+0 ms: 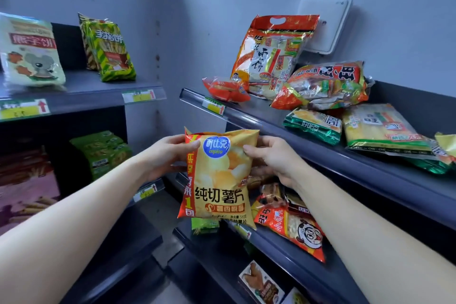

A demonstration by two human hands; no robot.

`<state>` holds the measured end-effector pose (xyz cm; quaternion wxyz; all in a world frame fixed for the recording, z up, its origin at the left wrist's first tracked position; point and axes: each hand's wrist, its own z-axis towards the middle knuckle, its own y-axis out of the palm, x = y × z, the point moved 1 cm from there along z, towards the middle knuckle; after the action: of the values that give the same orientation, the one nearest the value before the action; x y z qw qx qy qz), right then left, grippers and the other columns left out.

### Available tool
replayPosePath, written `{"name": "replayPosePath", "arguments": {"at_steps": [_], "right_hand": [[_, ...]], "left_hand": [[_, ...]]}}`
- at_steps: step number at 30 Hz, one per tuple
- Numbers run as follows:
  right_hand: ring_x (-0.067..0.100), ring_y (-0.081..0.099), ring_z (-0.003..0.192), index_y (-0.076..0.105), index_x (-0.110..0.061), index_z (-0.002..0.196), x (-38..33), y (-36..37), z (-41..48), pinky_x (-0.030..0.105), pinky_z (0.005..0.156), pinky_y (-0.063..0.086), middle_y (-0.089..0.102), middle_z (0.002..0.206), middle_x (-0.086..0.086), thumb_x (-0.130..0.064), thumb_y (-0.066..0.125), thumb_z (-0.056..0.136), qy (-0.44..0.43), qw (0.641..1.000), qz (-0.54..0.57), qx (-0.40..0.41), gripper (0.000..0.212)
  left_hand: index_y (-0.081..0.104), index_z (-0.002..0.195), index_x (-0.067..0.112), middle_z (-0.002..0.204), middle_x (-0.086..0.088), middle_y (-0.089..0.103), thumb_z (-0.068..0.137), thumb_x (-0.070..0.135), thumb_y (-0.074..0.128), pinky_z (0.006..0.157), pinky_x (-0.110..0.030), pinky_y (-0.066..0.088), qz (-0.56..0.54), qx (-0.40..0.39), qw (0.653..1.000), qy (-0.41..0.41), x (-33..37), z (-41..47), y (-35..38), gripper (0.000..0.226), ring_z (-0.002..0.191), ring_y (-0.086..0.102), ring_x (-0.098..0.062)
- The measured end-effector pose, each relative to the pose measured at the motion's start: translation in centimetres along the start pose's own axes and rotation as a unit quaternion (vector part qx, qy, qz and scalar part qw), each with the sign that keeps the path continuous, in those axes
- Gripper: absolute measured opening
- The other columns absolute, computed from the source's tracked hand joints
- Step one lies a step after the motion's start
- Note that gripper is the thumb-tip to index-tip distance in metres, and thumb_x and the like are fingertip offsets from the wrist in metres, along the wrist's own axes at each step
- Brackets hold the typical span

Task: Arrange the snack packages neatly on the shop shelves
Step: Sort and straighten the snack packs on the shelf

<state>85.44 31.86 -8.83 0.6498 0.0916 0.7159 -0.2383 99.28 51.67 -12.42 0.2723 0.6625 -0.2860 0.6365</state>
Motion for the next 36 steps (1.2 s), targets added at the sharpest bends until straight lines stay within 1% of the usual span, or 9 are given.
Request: {"name": "replayPosePath", "arguments": {"at_steps": [2,6,9,12,20,24,28,33,36], "right_hand": [[0.027,0.069,0.091,0.06,-0.009,0.112,2.0,0.6,1.0,0.045,0.072,0.06,0.067,0.111,0.01,-0.012,0.068,0.087,0.028,1.0,-0.004,-0.003,0.026],[0.03,0.068,0.097,0.058,-0.005,0.116,6.0,1.1,4.0,0.046,0.076,0.059,0.064,0.117,0.014,-0.009,0.067,0.088,0.073,0.997,0.027,-0.013,0.03],[0.025,0.067,0.094,0.06,-0.01,0.109,8.4,0.6,6.7,0.033,0.065,0.06,0.067,0.109,0.011,-0.007,0.061,0.092,0.096,0.994,0.042,-0.02,0.018],[0.021,0.068,0.079,0.058,-0.008,0.117,11.1,0.0,9.9,0.028,0.057,0.058,0.068,0.101,0.011,-0.009,0.055,0.096,0.133,0.99,0.046,-0.001,0.021],[0.02,0.062,0.077,0.057,-0.01,0.106,19.3,0.2,16.8,0.04,0.088,0.052,0.064,0.082,0.005,-0.018,0.053,0.098,0.232,0.968,0.061,0.07,0.012],[0.027,0.06,0.089,0.055,-0.005,0.119,22.2,1.4,20.0,0.033,0.06,0.052,0.064,0.104,0.014,-0.019,0.059,0.093,0.286,0.949,0.079,0.105,0.029],[0.03,0.054,0.093,0.054,-0.008,0.11,24.1,2.1,22.7,0.04,0.069,0.048,0.058,0.097,0.014,-0.025,0.056,0.095,0.364,0.922,0.066,0.114,0.023],[0.031,0.06,0.094,0.059,-0.012,0.107,26.2,2.2,25.0,0.032,0.054,0.047,0.062,0.109,0.015,-0.054,0.064,0.083,0.416,0.894,0.078,0.145,0.048],[0.029,0.06,0.087,0.06,-0.011,0.115,27.2,2.1,26.3,0.028,0.049,0.044,0.063,0.115,0.013,-0.04,0.068,0.084,0.417,0.888,0.103,0.165,0.044]], "left_hand": [[0.059,0.113,0.015,0.103,-0.007,0.074,0.058,0.039,0.089,0.081,-0.043,0.055,0.025,-0.01,0.999,-0.029,-1.6,0.6,0.0,0.067,0.093,0.071,-0.025],[0.057,0.116,0.011,0.1,-0.008,0.074,0.076,0.013,0.078,0.085,-0.05,0.056,0.031,0.063,0.995,-0.065,-4.8,3.7,0.1,0.046,0.094,0.071,-0.027],[0.058,0.112,0.011,0.098,-0.008,0.074,0.077,0.011,0.077,0.086,-0.049,0.056,0.037,0.099,0.991,-0.077,-6.9,6.3,0.1,0.04,0.092,0.071,-0.026],[0.057,0.109,0.013,0.098,-0.008,0.072,0.077,0.009,0.077,0.085,-0.047,0.056,0.025,0.13,0.988,-0.083,-8.6,9.3,-0.1,0.039,0.091,0.07,-0.025],[0.058,0.106,0.015,0.104,-0.011,0.072,0.074,0.007,0.079,0.083,-0.052,0.056,-0.043,0.187,0.979,-0.065,-11.8,17.3,-1.7,0.039,0.092,0.071,-0.03],[0.056,0.118,0.01,0.104,-0.01,0.072,0.076,0.009,0.079,0.07,-0.046,0.058,-0.043,0.174,0.982,-0.056,-12.5,21.2,-2.3,0.048,0.091,0.071,-0.03],[0.058,0.12,0.011,0.106,-0.007,0.073,0.074,0.008,0.079,0.086,-0.052,0.055,-0.048,0.152,0.985,-0.062,-13.3,25.2,-3.0,0.051,0.095,0.07,-0.03],[0.058,0.121,0.013,0.106,-0.006,0.073,0.076,0.009,0.077,0.088,-0.046,0.054,-0.063,0.116,0.989,-0.067,-13.6,28.8,-3.1,0.049,0.095,0.07,-0.026],[0.056,0.12,0.01,0.108,-0.007,0.071,0.076,0.008,0.077,0.086,-0.046,0.056,-0.069,0.11,0.989,-0.066,-13.3,30.7,-2.7,0.049,0.094,0.07,-0.026]]}}
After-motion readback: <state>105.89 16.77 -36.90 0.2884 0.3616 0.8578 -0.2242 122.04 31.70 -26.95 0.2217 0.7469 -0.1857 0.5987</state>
